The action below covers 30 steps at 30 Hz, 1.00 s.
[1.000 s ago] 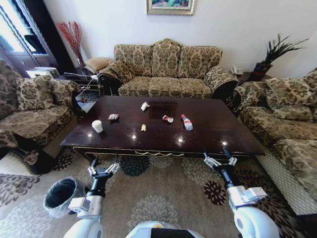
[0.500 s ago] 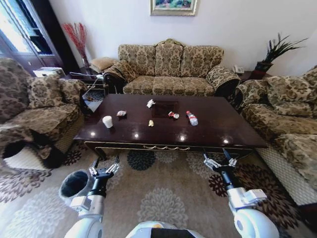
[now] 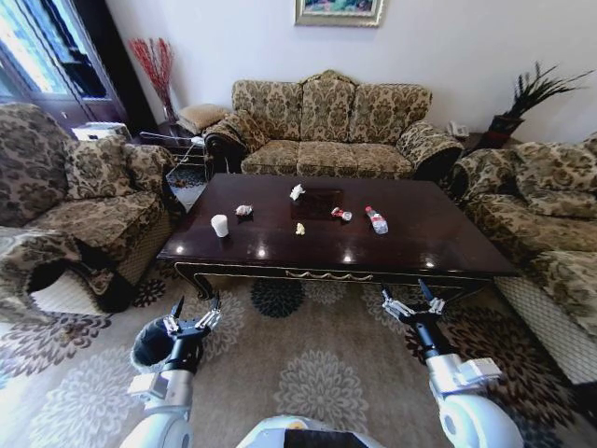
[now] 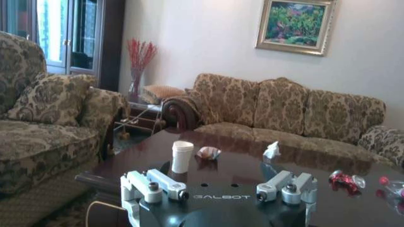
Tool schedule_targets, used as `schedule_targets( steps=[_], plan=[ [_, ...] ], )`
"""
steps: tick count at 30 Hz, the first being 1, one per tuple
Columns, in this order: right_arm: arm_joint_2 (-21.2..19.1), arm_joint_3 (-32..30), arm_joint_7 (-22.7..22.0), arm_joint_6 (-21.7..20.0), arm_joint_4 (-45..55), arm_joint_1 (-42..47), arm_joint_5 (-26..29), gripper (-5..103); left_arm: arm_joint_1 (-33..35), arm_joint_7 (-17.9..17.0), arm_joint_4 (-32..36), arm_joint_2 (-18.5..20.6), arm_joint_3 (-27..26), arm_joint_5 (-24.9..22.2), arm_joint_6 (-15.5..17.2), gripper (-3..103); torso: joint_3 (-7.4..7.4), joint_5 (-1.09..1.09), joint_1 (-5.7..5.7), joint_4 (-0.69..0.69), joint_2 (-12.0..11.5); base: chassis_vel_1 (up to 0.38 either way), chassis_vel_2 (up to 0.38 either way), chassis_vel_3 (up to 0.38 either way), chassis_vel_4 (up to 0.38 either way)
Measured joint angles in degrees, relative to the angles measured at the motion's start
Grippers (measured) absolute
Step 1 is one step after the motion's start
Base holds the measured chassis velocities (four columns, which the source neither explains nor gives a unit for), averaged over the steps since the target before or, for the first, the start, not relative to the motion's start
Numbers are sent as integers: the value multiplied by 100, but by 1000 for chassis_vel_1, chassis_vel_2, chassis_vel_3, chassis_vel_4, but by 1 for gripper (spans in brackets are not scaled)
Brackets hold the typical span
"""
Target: Move to the front of the table and place the trash on the table into the trash bin.
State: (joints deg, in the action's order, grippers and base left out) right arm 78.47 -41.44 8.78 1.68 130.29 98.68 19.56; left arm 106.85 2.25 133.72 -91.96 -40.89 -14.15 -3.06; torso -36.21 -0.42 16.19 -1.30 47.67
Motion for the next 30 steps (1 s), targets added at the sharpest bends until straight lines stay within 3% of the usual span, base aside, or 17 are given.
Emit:
schedule_targets(
  steps=[10,25,30],
  plan=[
    [42,-16,14,55,-120,10,39,100,-6,-2,-137,68,17,22,31,97,1,-3,-2,0,0,44,44,-37,-35],
    [55,54,50,238,-396,-100,224,100,-98,0,-633,260,-74,54,97,97,1,-4,-1,0,0,206,213,-192,-213],
    [53,75,86,197,-411,-71,98,100,-215,43,-1321,743,-317,139,162,97,0,-6,0,0,0,91,77,-57,-59]
  ],
)
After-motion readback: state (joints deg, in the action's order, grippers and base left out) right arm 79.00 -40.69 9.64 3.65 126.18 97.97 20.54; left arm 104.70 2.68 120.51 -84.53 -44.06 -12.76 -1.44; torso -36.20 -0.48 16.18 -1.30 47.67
